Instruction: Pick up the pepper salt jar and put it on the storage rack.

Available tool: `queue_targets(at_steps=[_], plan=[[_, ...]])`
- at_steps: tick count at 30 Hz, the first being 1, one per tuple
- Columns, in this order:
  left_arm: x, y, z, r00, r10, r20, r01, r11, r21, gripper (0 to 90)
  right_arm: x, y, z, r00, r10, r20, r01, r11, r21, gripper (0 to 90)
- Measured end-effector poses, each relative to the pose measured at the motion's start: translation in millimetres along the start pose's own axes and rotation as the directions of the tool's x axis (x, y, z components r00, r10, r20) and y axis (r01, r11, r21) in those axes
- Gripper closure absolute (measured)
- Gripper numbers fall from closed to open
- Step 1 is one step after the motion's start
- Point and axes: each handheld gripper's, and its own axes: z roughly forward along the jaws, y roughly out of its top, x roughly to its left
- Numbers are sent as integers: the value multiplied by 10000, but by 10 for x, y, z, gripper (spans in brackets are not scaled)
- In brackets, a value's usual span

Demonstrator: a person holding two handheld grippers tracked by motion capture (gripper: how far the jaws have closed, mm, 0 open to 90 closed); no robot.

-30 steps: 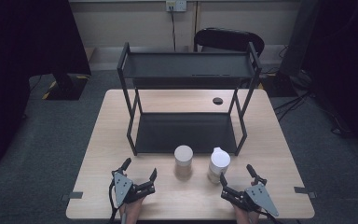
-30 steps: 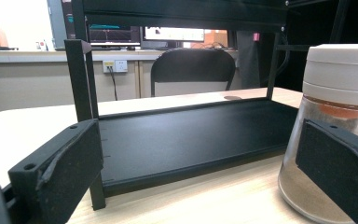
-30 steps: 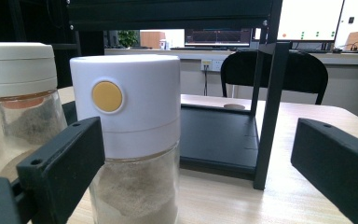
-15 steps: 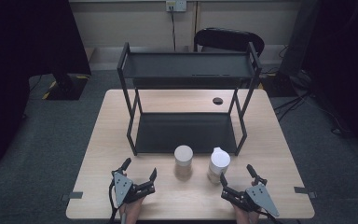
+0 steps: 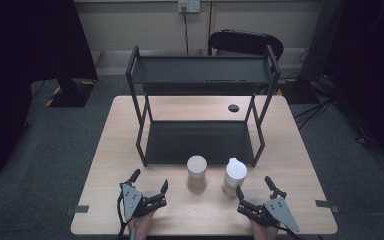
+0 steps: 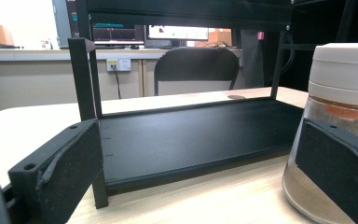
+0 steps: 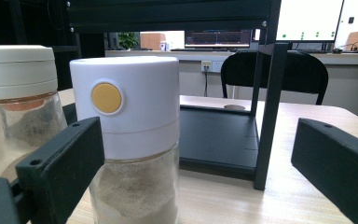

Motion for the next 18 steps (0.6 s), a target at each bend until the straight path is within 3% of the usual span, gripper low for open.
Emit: queue_targets(at_steps=[11, 18], plan=[[66, 70, -24, 9989, -476, 53, 476, 9989, 5, 1, 36, 10, 6, 9998, -29, 192, 28, 10000, 56, 18], [72, 157, -11, 9982, -561, 229, 560, 9984, 54, 1, 27, 1, 2, 9999, -13, 152, 13, 10000, 8, 18]])
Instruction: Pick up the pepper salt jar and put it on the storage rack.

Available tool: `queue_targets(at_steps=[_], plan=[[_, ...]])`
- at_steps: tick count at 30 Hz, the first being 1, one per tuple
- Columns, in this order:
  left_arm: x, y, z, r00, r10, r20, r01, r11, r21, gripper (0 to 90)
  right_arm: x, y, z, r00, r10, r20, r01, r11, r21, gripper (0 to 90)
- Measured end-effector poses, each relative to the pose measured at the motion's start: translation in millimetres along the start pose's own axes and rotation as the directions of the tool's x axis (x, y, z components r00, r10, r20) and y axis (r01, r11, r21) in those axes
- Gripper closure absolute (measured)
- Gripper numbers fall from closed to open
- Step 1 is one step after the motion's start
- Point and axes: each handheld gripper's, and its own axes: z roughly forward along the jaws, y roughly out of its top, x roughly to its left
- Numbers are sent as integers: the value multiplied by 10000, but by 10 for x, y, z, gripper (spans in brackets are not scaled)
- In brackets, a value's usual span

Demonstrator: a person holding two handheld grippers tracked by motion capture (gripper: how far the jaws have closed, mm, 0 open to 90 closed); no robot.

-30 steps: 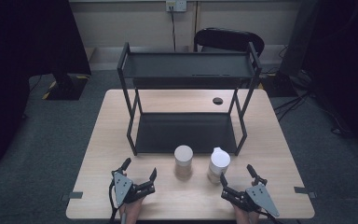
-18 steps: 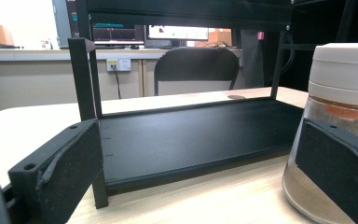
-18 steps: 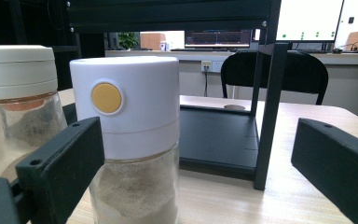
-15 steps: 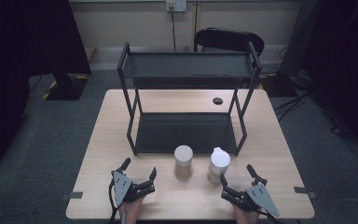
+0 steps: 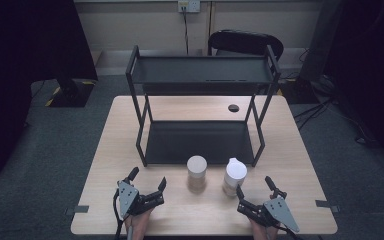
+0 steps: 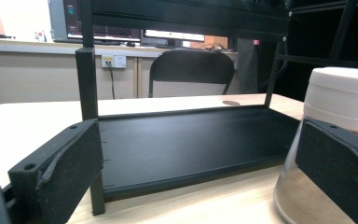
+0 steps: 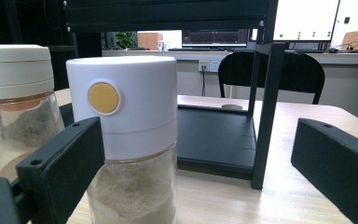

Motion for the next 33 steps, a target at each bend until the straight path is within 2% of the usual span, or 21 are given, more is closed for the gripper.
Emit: queue_targets(at_steps=[2, 6, 9, 13, 19, 25, 33], plan=[[0, 20, 0, 9998, -130, 128, 130, 9999, -5, 1, 0, 1, 0, 10000, 0, 2, 0, 10000, 3, 18], [-40, 76, 6, 9996, -56, 281, 58, 10000, -69, 2, -1, 0, 0, 10000, 12, -5, -12, 10000, -1, 18], [-70, 102, 16, 9992, 53, 397, -48, 9999, -135, 1, -1, -3, -2, 10000, 13, -2, -13, 10000, -18, 18], [-131, 134, 25, 9980, 421, 479, -411, 9989, -217, 0, 1, -3, -2, 10000, 13, 9, -13, 10000, -17, 18], [-165, 173, 50, 9975, 271, 651, -255, 9993, -261, 0, 2, -4, -2, 10000, 15, 18, -15, 10000, -25, 18], [-204, 209, 101, 9949, 423, 916, -397, 9988, -300, 0, 2, -3, -2, 10000, 7, 16, -7, 10000, -18, 18], [-255, 308, 181, 9902, 427, 1328, -398, 9989, -243, 1, -1, -4, -4, 10000, 7, -11, -7, 10000, -25, 18]])
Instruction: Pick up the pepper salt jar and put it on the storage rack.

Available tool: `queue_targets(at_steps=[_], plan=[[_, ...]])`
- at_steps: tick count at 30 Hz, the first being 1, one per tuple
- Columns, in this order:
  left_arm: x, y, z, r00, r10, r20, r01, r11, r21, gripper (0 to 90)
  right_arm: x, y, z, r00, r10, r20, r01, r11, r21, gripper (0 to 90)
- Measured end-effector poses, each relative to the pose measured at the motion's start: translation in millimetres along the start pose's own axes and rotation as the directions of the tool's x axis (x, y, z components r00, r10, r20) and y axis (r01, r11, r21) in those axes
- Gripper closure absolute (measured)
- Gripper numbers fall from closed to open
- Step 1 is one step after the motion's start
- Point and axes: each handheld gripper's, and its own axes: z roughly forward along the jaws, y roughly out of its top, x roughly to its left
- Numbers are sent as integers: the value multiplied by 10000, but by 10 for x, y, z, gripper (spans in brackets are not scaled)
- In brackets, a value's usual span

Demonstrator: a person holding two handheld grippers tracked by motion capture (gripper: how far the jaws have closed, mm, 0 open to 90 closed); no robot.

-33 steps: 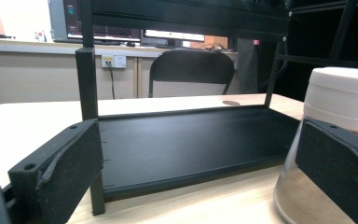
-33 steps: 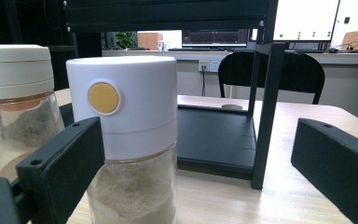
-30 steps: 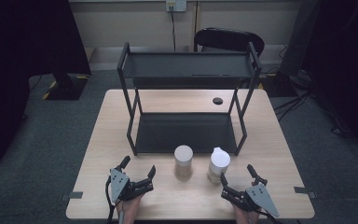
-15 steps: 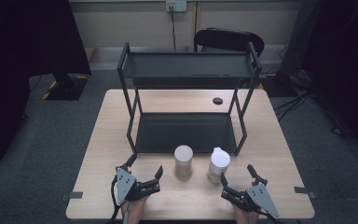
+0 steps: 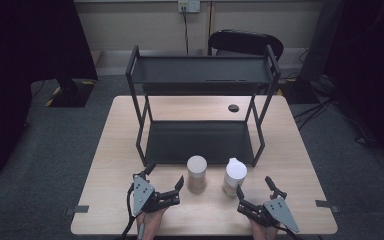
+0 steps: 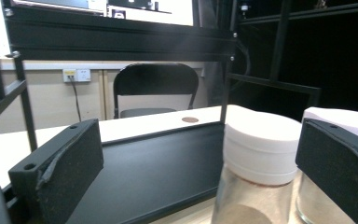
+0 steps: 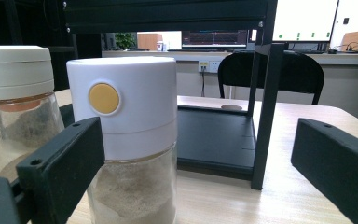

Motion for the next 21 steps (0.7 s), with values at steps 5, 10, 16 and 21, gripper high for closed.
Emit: queue_targets(at_steps=[5, 10, 16, 21], plan=[[-12, 36, 52, 9997, -56, 231, 52, 9999, 134, 1, 1, -1, -1, 10000, -16, -2, 16, 10000, -9, 18], [-49, 55, 102, 9990, 326, 298, -329, 9994, 96, 0, 0, -1, -1, 10000, -15, -18, 15, 10000, -6, 18], [-38, 92, 200, 9981, 138, 593, -149, 9997, 188, 0, -5, -1, -3, 10000, -15, -53, 15, 10000, -10, 18], [-53, 115, 288, 9976, 9, 695, -36, 9993, 378, 0, -2, -1, -2, 10000, -10, -34, 10, 10000, -5, 18]])
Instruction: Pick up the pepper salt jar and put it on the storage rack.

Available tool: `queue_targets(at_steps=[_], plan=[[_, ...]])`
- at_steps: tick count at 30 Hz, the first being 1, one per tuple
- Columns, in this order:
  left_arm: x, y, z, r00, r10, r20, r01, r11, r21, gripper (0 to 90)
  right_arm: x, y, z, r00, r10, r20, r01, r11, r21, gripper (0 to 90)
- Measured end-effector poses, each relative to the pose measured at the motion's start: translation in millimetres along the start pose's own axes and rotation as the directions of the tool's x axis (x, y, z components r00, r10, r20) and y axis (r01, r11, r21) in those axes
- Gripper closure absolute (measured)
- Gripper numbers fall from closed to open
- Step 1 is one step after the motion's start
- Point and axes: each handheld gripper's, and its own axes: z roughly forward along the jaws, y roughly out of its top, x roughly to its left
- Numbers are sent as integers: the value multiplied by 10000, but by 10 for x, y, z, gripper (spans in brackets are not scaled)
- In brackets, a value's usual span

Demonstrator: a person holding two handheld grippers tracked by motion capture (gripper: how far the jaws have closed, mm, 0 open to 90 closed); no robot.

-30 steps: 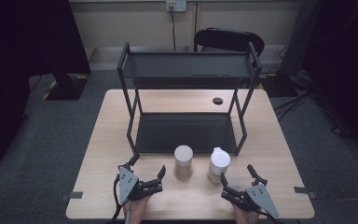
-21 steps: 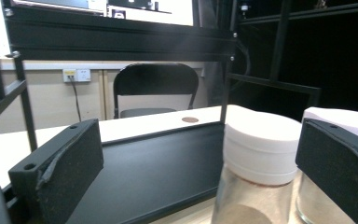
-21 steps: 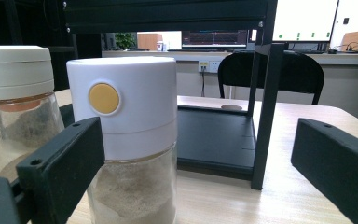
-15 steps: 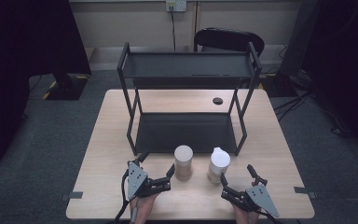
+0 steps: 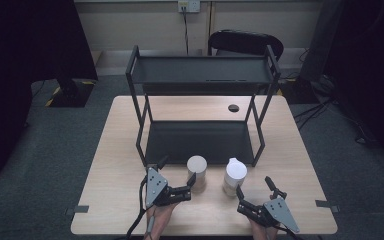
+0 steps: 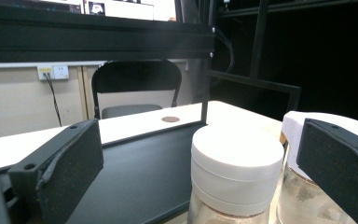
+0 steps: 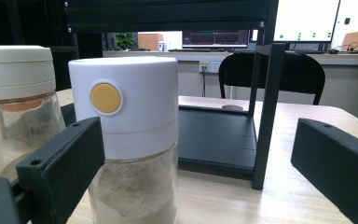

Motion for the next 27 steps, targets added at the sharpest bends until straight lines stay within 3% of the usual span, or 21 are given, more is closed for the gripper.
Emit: queue_targets(at_steps=[9, 15, 27], plan=[[-53, -22, 112, 9998, 161, 110, -161, 9999, 5, 12, -4, -3, -2, 10000, -24, -40, 24, 10000, -17, 18], [-87, -32, 187, 9995, 67, 307, -79, 9992, 382, 30, -5, -2, -2, 10000, -23, -49, 23, 10000, -12, 18], [-153, -124, 277, 9994, 49, 339, -78, 9962, 868, 185, -5, -3, -4, 10000, -36, -56, 36, 10000, -17, 18]])
